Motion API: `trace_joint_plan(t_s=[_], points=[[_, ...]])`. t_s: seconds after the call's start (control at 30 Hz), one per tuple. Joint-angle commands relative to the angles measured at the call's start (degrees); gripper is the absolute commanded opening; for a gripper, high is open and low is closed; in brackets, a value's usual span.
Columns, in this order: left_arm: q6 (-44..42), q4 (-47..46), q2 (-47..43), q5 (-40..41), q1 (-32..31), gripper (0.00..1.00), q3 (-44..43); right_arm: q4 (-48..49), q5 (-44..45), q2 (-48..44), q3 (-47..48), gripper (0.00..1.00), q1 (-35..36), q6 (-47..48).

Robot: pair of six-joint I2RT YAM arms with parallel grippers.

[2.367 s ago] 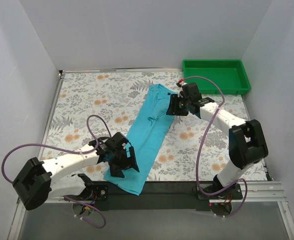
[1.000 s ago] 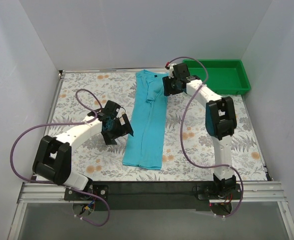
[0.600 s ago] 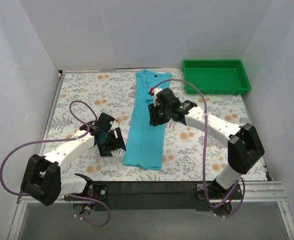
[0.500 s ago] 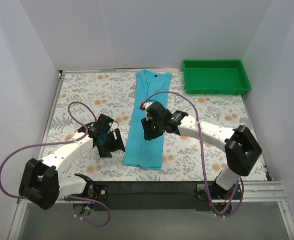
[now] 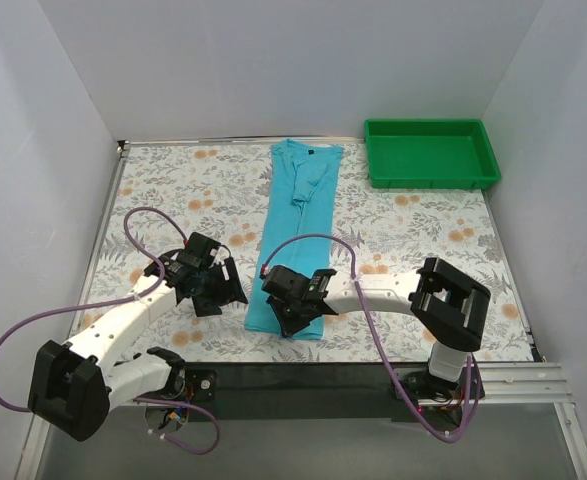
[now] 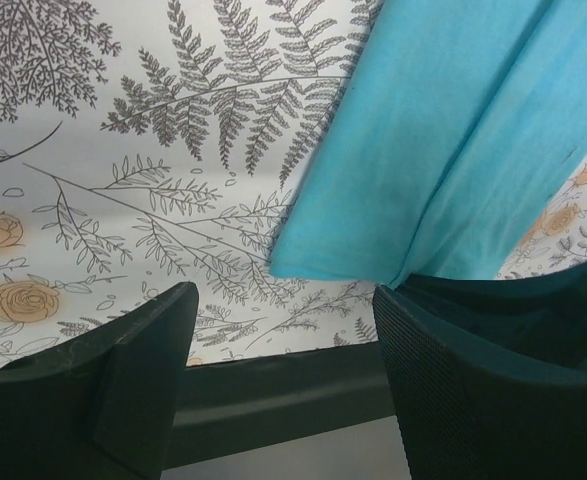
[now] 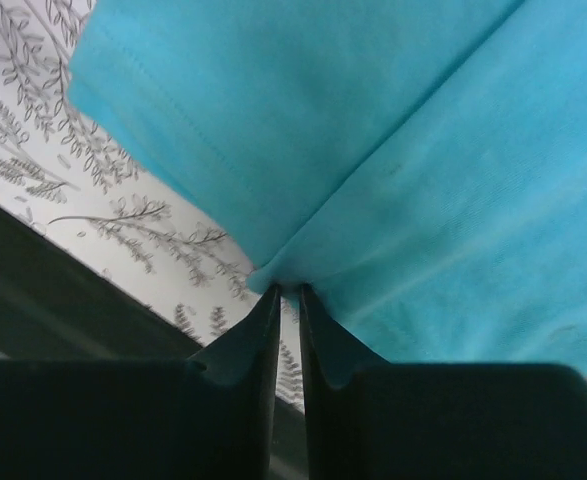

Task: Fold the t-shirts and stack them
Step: Fold the tshirt

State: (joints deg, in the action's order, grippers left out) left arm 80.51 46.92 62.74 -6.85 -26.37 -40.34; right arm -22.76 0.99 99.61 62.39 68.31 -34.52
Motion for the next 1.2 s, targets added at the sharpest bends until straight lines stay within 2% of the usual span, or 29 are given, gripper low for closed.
trace_joint_plan(t_s=[0.0,0.2,0.27,0.3,0.4,0.57,0.77,1.17], points=[[-0.3,1.3,-2.7,-0.2,-0.1,0.66,1.1,2.1,1.5,1.3,-3.0,0.18,1.3,-4.0],[-0.4,1.4,-3.8,-2.4,-0.1,0.68,2.2,-1.6,2.7,-0.8,-0.4,0.18,2.1,-5.5],[-0.4,1.2,-3.8,-3.0,-0.2,0.71,2.4,-4.5,5.1,-3.3,2.1,0.24,2.1,-7.2],[-0.4,0.9,-3.7,-3.3,-0.2,0.72,2.4,-8.0,7.7,-4.1,2.7,0.31,2.1,-8.1],[-0.7,-0.2,-2.6,-3.9,-0.2,0.73,2.4,-12.6,11.0,-7.4,2.7,0.38,1.9,-13.4],[-1.2,-2.1,1.0,-5.3,-0.3,0.73,2.5,-13.2,9.6,-13.9,-6.2,0.48,0.2,-23.6],[-1.2,-4.5,3.7,-5.5,-1.7,0.61,3.6,-12.8,10.4,-16.8,-13.2,0.45,0.0,-33.1],[0.0,-7.2,8.6,-2.9,-5.0,0.58,3.5,-11.7,14.3,-15.4,-12.9,0.41,-0.2,-36.0]])
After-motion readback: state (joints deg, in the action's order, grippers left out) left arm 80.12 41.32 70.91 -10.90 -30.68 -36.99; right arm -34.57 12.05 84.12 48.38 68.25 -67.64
